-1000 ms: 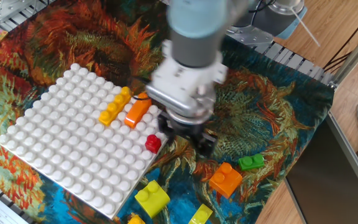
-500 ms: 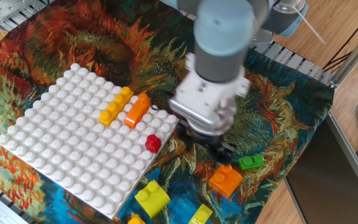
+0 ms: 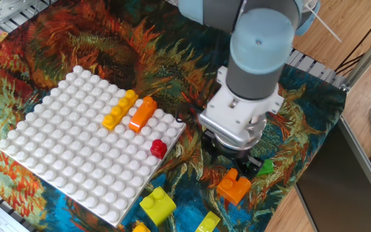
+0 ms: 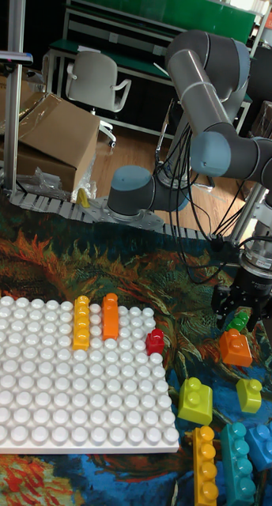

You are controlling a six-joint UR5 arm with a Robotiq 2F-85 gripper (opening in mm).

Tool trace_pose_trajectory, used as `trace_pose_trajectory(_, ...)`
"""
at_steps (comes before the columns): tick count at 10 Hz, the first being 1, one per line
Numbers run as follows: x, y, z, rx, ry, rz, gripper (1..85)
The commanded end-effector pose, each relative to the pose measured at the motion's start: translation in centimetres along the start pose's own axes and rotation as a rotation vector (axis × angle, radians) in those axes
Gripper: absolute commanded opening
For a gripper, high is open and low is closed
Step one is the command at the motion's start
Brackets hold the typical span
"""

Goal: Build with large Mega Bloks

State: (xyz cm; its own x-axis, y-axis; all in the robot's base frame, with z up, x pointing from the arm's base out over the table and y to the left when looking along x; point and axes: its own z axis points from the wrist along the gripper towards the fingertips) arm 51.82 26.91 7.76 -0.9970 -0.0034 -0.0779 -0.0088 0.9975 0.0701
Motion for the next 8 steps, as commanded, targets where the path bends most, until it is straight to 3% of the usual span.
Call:
trace_pose_trajectory(1,-0.2,0.6,1.2,0.019,-0.001,0.040,61.0)
trace_pose_trajectory(2,-0.3,0.4,1.7,0.022,-0.005,0.088,59.0)
trace_pose_trajectory(4,-0.5,1.7,1.9,-0.072,-0.047,0.175,59.0)
trace_pose_trajectory(6,0.5,1.7,1.9,-0.062,-0.082,0.179,59.3)
trace_pose_trajectory(8,0.6,1.1,1.5,-0.053,-0.075,0.155,59.3)
